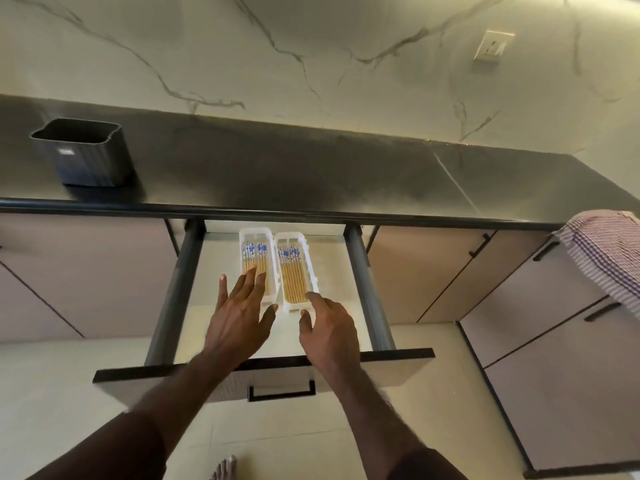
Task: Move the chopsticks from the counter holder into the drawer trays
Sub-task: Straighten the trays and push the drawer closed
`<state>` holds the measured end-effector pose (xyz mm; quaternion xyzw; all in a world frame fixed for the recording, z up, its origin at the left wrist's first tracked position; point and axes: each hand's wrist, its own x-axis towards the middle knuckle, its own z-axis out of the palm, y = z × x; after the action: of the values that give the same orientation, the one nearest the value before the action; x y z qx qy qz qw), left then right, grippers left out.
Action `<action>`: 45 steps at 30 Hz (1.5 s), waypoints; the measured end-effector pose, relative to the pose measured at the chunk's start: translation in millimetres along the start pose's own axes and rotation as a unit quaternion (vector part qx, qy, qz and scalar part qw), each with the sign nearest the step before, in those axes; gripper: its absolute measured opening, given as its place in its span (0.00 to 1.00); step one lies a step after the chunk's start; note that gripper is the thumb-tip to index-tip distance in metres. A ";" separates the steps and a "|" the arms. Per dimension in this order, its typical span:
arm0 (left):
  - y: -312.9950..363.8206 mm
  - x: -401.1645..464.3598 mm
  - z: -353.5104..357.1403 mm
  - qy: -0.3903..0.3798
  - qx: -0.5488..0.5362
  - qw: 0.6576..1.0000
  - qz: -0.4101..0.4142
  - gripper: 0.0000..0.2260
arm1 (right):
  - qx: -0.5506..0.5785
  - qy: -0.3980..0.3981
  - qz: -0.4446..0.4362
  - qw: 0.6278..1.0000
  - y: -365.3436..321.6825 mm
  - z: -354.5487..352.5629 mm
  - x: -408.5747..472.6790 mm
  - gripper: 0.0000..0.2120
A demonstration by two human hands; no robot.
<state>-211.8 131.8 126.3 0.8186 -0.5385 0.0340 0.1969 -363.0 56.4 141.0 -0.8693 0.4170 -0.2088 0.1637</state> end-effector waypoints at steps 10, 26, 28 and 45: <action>-10.7 -62.1 -10.9 -0.011 -0.003 0.999 -0.049 0.30 | 0.013 0.015 -0.041 0.999 -8.4 4.4 -46.3 0.19; -81.8 -167.3 57.6 -0.043 0.067 0.995 -0.062 0.34 | -0.068 -0.203 0.045 0.976 32.6 126.3 -112.2 0.20; -85.9 -165.2 65.9 -0.036 0.069 0.996 -0.053 0.35 | -0.090 -0.193 0.062 0.975 35.5 136.1 -112.6 0.22; -110.2 -71.1 94.0 -0.026 0.078 0.993 -0.080 0.33 | -0.088 -0.117 0.084 0.986 31.5 164.2 -30.0 0.12</action>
<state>-157.6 197.5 -10.7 0.8726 -0.4719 0.0386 0.1199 -318.7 79.5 -21.3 -0.8604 0.4836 -0.0536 0.1517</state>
